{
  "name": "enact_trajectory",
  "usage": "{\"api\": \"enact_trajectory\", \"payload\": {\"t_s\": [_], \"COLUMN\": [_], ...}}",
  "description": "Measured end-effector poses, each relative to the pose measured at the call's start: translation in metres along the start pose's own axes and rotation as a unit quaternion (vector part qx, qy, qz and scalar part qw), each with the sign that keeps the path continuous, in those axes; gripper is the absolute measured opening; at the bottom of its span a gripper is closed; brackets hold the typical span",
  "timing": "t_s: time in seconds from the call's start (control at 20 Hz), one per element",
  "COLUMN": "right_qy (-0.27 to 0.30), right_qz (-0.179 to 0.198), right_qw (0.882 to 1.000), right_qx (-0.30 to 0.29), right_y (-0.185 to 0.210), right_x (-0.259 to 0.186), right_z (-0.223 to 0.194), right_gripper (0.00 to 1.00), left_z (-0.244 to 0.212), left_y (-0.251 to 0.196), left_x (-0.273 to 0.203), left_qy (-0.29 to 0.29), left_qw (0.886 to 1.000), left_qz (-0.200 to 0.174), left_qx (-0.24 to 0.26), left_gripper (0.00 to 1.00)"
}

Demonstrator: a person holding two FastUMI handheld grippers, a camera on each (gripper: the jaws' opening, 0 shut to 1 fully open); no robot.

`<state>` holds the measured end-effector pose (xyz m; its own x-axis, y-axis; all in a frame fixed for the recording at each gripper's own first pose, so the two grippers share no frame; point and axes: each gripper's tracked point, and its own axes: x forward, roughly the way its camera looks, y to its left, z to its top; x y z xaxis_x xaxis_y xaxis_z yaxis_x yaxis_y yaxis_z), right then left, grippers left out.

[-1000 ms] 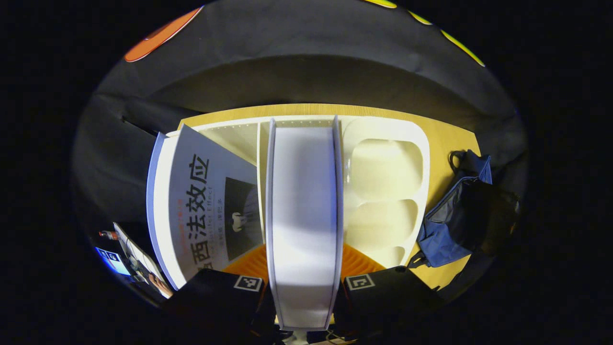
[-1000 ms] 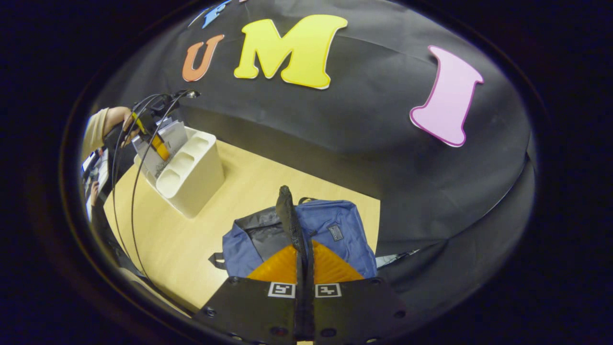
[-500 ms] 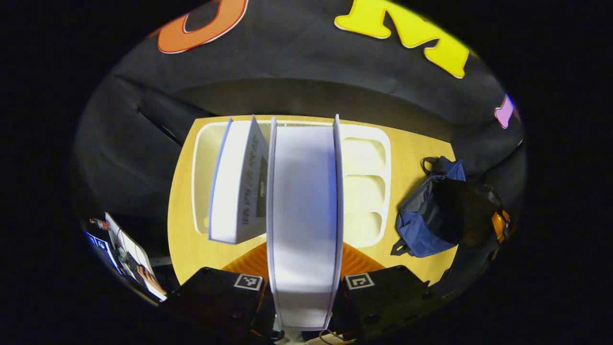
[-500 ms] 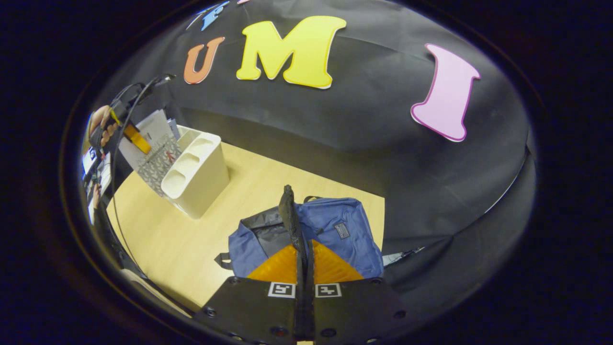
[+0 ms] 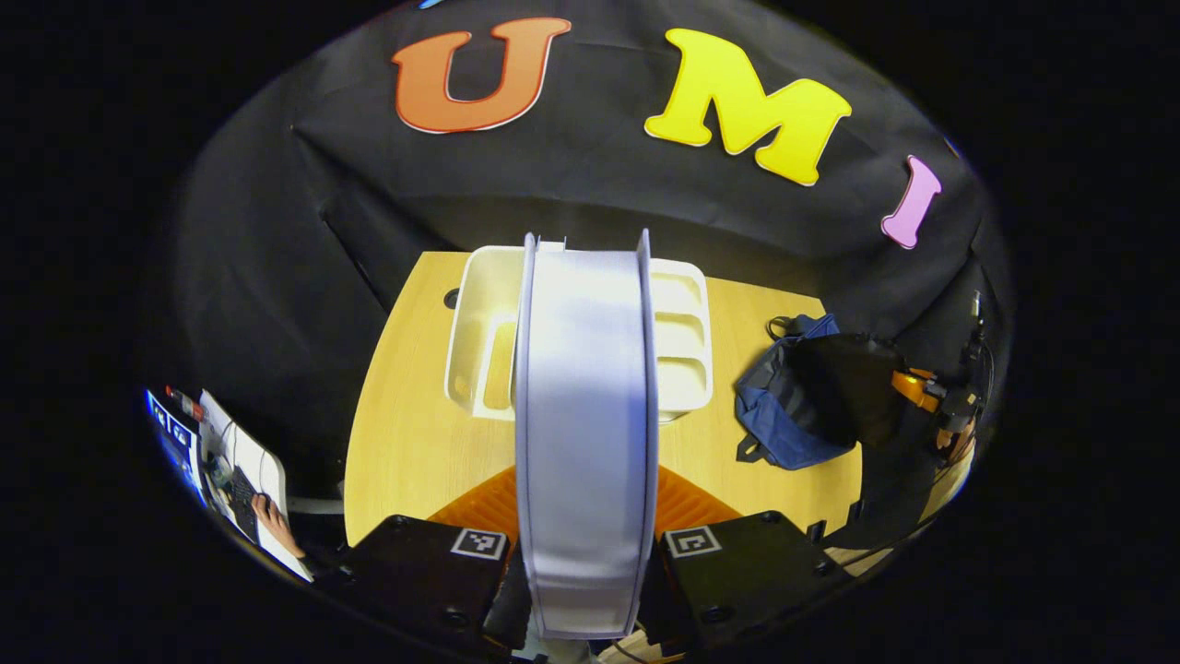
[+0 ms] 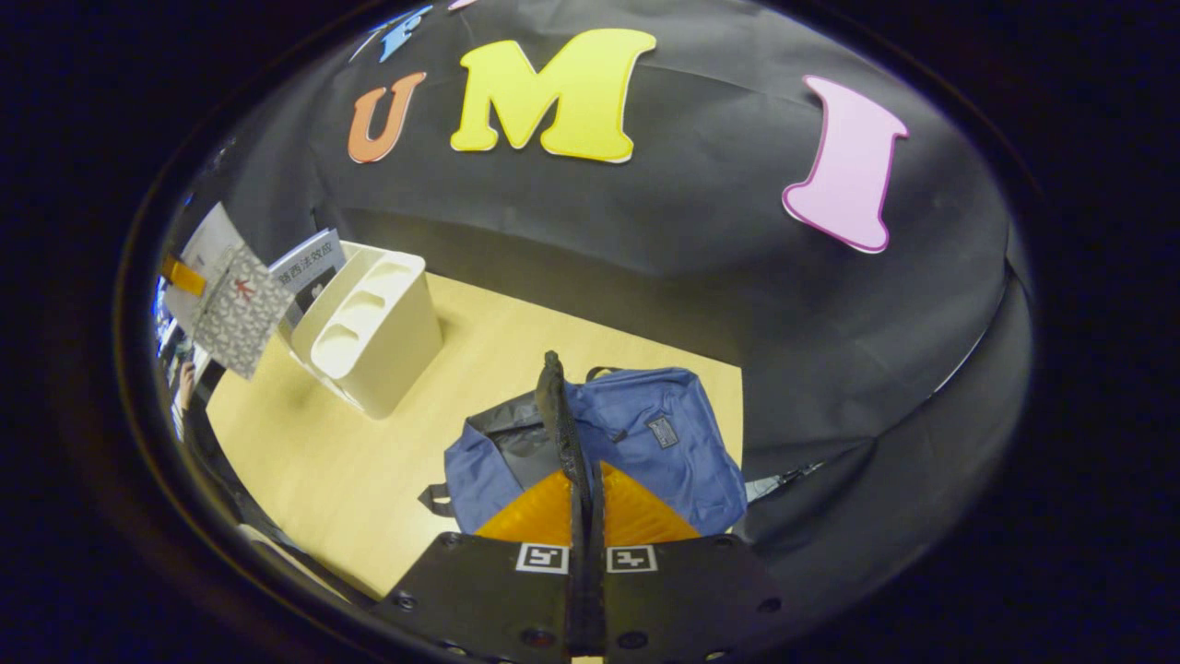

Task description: Open the schoolbag, grab two books from the bookshelf and put them into the schoolbag.

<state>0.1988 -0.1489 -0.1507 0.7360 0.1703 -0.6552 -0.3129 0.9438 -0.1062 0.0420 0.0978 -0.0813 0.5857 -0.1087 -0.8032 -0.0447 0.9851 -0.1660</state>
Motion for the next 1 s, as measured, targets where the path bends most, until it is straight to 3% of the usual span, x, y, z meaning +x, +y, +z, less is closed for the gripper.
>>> {"api": "enact_trajectory", "payload": {"t_s": [0.3, 0.5, 0.9, 1.0], "right_qy": [0.005, 0.016, 0.022, 0.024], "right_qz": [-0.001, -0.002, -0.006, -0.005], "right_qw": [1.0, 1.0, 1.0, 0.999], "right_qx": [0.016, 0.013, 0.018, 0.023], "right_y": [0.016, 0.028, 0.041, 0.043], "right_x": [0.0, 0.004, 0.008, 0.007], "right_z": [-0.016, -0.03, -0.037, -0.038], "right_gripper": [0.0, 0.0, 0.0, 0.0], "left_z": [-0.069, -0.112, -0.112, -0.108], "left_y": [0.001, -0.012, -0.098, -0.122], "left_x": [-0.011, 0.01, 0.054, 0.071], "left_qy": [-0.007, 0.024, 0.014, 0.012], "left_qw": [0.995, 0.992, 0.975, 0.97], "left_qz": [-0.043, -0.059, -0.167, -0.189], "left_qx": [-0.093, -0.111, -0.144, -0.152], "left_gripper": [0.48, 0.48, 0.44, 0.48]}}
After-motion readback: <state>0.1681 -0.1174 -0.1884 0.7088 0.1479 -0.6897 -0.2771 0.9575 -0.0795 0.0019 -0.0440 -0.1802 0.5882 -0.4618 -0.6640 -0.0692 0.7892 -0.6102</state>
